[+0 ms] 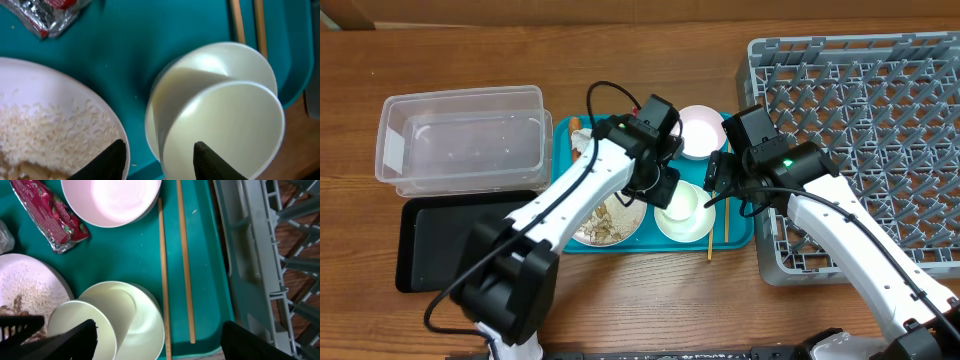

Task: Sort waste into correct bins and load items into the dishwasher
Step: 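Grasp the top white cup with the left gripper and lift it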

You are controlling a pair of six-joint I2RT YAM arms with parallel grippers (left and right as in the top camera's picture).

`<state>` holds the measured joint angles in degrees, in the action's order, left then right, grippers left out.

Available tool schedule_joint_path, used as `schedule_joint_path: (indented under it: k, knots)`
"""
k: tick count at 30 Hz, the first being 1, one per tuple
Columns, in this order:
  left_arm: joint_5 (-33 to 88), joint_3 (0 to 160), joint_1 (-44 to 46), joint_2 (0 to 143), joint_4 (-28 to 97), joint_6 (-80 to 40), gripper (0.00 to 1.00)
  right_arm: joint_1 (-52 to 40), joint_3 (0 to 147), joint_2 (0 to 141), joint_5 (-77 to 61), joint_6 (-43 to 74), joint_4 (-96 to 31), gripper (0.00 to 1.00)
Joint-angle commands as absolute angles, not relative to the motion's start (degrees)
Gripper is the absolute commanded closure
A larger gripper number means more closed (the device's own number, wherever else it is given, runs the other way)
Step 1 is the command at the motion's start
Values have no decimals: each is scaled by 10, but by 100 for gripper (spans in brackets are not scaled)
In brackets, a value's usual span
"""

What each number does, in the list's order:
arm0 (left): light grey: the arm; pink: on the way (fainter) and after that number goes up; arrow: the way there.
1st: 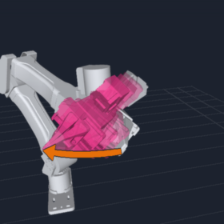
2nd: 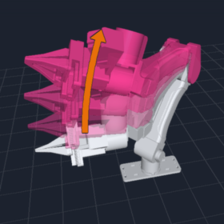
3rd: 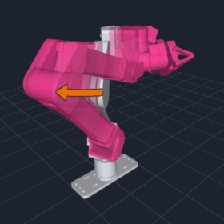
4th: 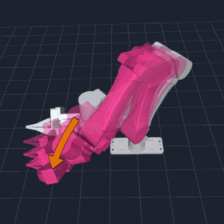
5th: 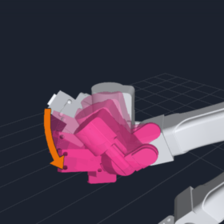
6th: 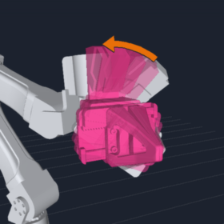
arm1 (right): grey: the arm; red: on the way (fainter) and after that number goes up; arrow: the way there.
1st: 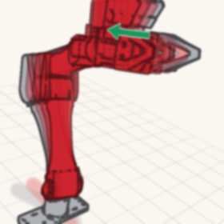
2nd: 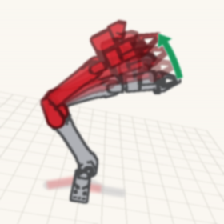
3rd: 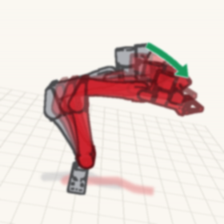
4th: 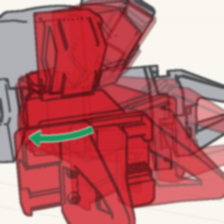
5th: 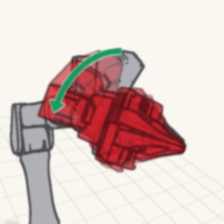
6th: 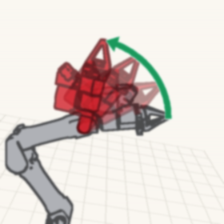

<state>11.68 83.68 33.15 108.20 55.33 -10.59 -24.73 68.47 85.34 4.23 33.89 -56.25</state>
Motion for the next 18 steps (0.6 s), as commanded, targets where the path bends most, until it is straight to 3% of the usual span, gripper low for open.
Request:
schedule_joint_path:
  k: [1, 7, 9, 18]
  knots:
    - [99, 849, 332, 1102, 539, -118, 57, -247, 698, 841, 37, 341, -561, 18]
    - [104, 856, 331, 1103, 532, -124, 83, -247, 698, 841, 37, 341, -563, 18]
    - [111, 868, 328, 1102, 547, -124, 96, -247, 698, 841, 37, 341, -563, 18]
    - [166, 1046, 253, 1097, 724, -120, 96, -247, 698, 841, 37, 341, -563, 18]
